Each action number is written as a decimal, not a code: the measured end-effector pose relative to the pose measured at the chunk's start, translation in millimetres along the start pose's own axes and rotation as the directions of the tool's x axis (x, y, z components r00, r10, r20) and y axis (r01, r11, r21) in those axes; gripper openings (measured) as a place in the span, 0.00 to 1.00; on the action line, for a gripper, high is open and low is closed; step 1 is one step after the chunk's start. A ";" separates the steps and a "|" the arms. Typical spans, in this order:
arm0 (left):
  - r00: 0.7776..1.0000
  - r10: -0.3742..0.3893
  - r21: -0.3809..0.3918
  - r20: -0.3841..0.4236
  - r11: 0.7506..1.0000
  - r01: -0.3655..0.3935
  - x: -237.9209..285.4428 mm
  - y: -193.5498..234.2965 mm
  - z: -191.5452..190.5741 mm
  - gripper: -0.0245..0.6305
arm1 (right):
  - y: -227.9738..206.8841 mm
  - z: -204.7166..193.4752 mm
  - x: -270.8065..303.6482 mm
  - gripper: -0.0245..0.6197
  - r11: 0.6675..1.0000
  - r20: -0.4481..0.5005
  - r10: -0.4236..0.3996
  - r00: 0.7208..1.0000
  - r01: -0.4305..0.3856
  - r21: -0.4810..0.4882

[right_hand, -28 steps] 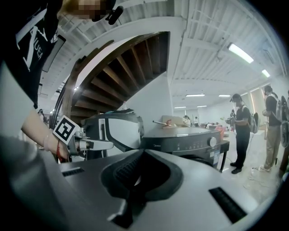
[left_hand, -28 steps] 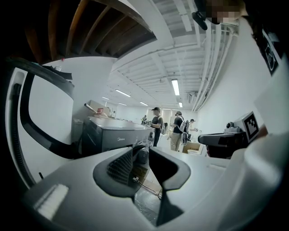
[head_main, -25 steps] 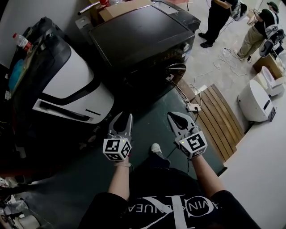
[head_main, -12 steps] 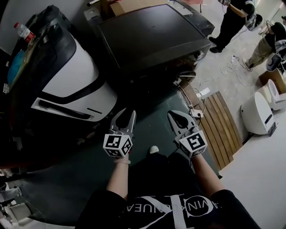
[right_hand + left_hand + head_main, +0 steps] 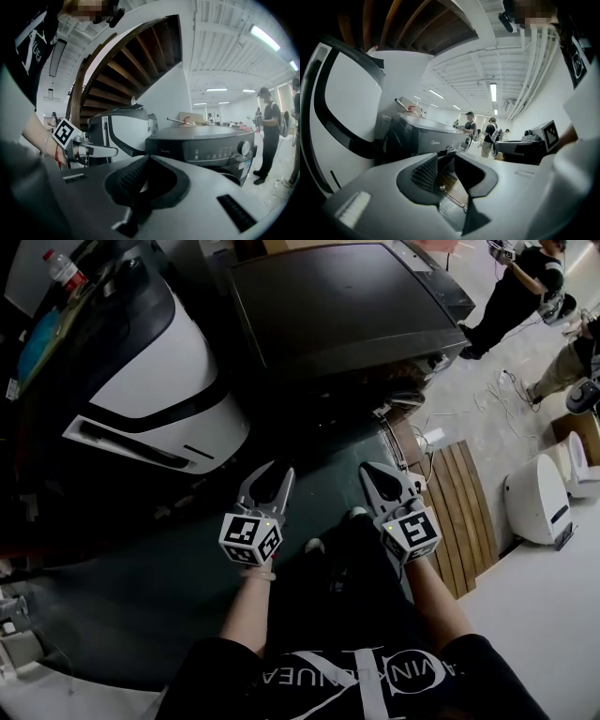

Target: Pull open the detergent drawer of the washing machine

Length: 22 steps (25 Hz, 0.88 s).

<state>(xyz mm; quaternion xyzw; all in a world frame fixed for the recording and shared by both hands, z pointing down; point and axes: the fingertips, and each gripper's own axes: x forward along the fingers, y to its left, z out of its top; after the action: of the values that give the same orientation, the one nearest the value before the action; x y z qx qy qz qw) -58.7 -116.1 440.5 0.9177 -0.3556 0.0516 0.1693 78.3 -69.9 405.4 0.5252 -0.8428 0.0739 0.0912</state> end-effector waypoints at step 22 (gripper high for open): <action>0.998 0.067 -0.169 -0.006 0.983 -0.067 94.7 16.9 -32.7 0.19 | -38.3 -37.0 79.7 0.06 0.978 -0.074 0.207 0.976 -0.205 0.040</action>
<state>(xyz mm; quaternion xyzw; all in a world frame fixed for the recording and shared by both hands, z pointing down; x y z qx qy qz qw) 1.1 -176.6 496.1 0.8876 -0.3893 0.0269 0.2448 81.1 -148.1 460.9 0.4333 -0.8872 0.1170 0.1073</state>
